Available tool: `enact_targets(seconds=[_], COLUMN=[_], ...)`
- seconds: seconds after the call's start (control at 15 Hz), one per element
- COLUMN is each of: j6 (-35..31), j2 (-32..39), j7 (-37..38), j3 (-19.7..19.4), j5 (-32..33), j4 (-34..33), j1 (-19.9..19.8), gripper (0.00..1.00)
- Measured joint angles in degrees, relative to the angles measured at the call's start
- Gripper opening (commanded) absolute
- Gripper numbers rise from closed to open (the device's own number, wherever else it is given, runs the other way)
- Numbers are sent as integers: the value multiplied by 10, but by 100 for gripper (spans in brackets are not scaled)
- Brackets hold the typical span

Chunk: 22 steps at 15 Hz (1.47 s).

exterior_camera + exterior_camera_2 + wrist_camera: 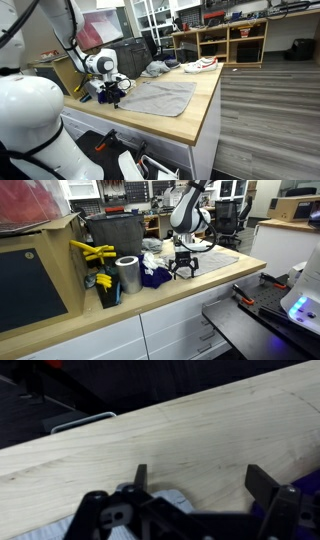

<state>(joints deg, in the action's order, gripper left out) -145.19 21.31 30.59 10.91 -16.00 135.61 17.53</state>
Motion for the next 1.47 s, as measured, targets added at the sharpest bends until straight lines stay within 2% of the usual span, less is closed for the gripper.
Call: enact_targets(seconds=[0.33, 0.8, 0.87, 0.93, 1.2, 1.47], j6=[-35, -35, -35, -35, -35, -30], j2=[0, -7, -8, -8, -9, -10], j7=[115, 209, 222, 236, 281, 300], j3=[-16, -58, -65, -70, -77, -77], j5=[35, 150, 168, 185, 232, 252], j4=[15, 24, 24, 24, 22, 22], j1=[47, 59, 61, 63, 70, 71], gripper=[100, 100, 75, 74, 42, 15])
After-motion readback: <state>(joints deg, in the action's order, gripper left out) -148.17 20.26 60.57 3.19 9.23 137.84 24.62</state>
